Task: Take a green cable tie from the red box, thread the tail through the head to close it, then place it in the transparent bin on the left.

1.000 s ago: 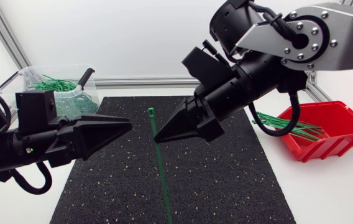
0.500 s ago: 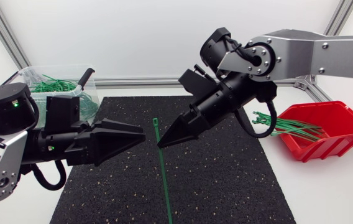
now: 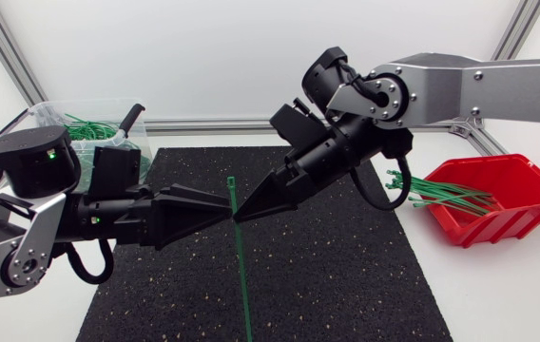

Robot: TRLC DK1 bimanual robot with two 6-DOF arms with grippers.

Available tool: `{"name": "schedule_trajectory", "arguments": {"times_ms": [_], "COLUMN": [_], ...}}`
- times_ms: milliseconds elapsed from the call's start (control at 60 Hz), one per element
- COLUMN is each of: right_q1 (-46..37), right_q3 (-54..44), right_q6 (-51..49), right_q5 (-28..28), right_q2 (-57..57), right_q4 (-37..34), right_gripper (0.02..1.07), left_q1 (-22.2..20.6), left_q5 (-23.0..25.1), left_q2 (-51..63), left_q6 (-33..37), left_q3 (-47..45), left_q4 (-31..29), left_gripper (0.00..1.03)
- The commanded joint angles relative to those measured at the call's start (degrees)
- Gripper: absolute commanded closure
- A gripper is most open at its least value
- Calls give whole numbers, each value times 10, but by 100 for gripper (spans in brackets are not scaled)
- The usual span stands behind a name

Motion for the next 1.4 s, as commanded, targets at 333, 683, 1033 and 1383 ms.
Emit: {"name": "schedule_trajectory", "arguments": {"times_ms": [333, 683, 1033, 1383], "right_q1": [14, 14, 15, 19], "right_q3": [-15, -25, -27, -29], "right_q6": [-12, -12, -8, -4], "right_q5": [-4, -1, 4, 6], "right_q2": [14, 8, 2, -1], "right_q4": [17, 26, 31, 37], "right_gripper": [101, 101, 101, 101], "left_q1": [8, 13, 7, 2], "left_q5": [7, 7, 7, 7], "left_q2": [19, 30, 30, 27], "left_q6": [-41, -52, -53, -61], "left_q3": [21, 24, 19, 19], "left_q4": [30, 40, 42, 43], "left_gripper": [49, 74, 83, 95]}}
